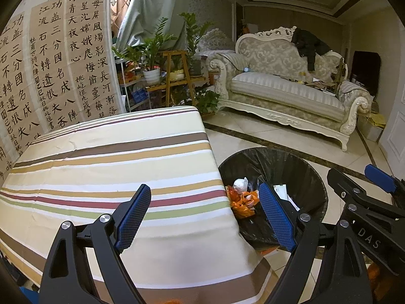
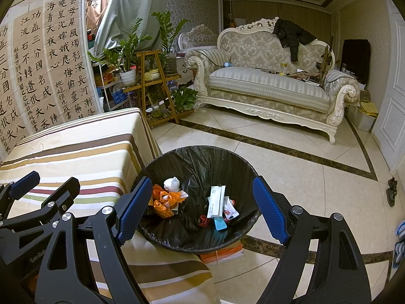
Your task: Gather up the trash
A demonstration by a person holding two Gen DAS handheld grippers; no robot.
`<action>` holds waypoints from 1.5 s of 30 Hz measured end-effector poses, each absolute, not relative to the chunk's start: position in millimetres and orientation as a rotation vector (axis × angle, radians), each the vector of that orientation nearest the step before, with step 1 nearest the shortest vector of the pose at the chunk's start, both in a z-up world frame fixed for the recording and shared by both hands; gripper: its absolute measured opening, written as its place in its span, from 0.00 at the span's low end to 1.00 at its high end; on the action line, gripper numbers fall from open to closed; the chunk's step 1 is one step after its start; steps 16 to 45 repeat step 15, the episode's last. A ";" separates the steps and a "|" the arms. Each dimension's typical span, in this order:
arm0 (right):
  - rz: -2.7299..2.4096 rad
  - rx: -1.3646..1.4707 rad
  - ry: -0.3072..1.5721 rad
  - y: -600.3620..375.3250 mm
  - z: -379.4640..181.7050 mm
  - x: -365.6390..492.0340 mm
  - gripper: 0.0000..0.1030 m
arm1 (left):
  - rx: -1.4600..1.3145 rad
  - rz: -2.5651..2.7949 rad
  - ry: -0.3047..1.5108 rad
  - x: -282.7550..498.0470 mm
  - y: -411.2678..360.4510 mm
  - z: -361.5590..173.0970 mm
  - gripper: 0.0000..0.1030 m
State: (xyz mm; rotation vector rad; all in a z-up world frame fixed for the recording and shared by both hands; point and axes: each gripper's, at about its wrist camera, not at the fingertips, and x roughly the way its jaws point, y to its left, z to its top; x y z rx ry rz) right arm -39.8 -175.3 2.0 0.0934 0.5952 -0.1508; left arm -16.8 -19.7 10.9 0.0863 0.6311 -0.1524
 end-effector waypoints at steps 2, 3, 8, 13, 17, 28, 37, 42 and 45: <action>-0.151 0.093 0.595 -175.3 2.1 -39.8 0.77 | 0.091 -0.153 0.629 -16.0 -17.9 12.5 0.82; -0.151 0.093 0.595 -175.3 2.0 -39.8 0.77 | 0.093 -0.154 0.628 -15.2 -16.9 13.3 0.82; -0.152 0.094 0.595 -175.4 2.2 -39.9 0.77 | 0.092 -0.144 0.642 -8.7 -10.9 14.7 0.82; -0.147 0.092 0.595 -174.6 2.3 -39.9 0.77 | 0.085 -0.134 0.670 -6.7 -5.8 13.6 0.82; -0.140 0.090 0.597 -170.8 2.6 -39.5 0.77 | 0.082 -0.131 0.684 -7.1 -1.9 11.9 0.82; -0.140 0.090 0.597 -170.8 2.6 -39.5 0.77 | 0.082 -0.131 0.684 -7.1 -1.9 11.9 0.82; -0.140 0.090 0.597 -170.8 2.6 -39.5 0.77 | 0.082 -0.131 0.684 -7.1 -1.9 11.9 0.82; -0.140 0.090 0.597 -170.8 2.6 -39.5 0.77 | 0.082 -0.131 0.684 -7.1 -1.9 11.9 0.82; -0.140 0.090 0.597 -170.8 2.6 -39.5 0.77 | 0.082 -0.131 0.684 -7.1 -1.9 11.9 0.82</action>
